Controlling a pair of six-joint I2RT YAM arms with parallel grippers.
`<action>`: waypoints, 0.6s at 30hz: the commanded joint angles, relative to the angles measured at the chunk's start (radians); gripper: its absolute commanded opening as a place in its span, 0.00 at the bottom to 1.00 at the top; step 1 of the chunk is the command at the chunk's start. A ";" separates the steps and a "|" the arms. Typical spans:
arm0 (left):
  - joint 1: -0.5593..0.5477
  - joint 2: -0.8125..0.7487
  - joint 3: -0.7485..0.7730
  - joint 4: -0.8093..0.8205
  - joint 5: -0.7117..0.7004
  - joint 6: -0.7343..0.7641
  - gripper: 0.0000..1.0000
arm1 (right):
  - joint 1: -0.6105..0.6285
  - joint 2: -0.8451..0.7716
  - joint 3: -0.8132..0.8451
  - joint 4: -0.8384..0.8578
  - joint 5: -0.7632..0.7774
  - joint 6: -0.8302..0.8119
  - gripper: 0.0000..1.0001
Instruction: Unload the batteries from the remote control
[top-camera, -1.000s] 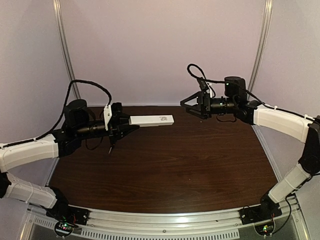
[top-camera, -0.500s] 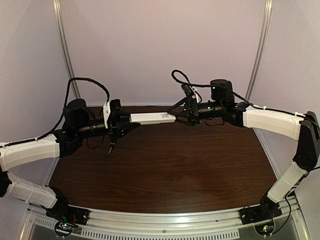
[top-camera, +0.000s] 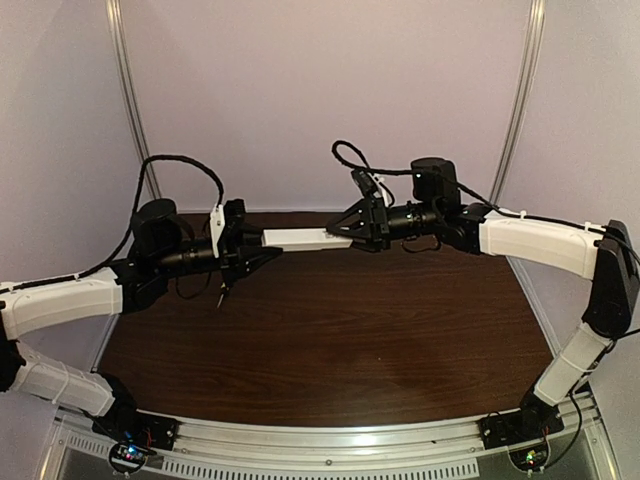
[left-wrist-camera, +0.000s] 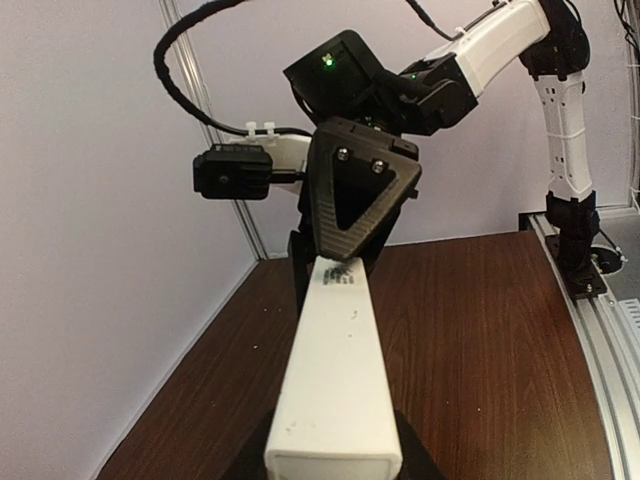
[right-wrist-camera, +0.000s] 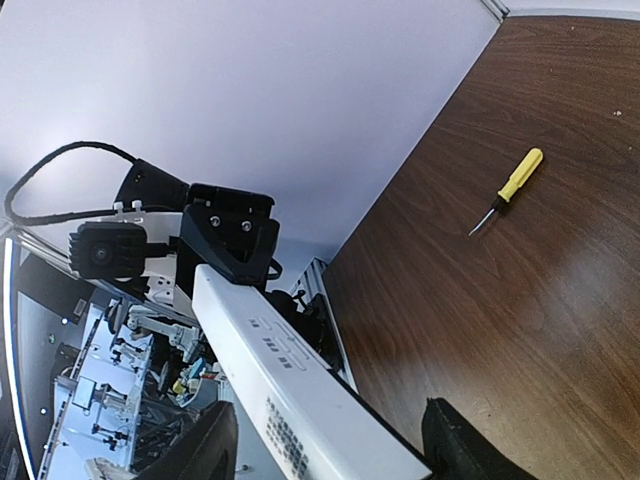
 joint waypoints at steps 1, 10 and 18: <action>0.001 0.011 0.005 0.083 0.000 -0.009 0.00 | 0.009 0.018 0.030 0.020 -0.027 0.005 0.60; 0.001 0.013 0.005 0.088 -0.005 -0.015 0.00 | 0.010 0.019 0.025 0.040 -0.051 0.013 0.34; 0.001 0.005 0.001 0.088 -0.006 -0.018 0.00 | 0.010 0.017 0.023 0.029 -0.058 -0.006 0.24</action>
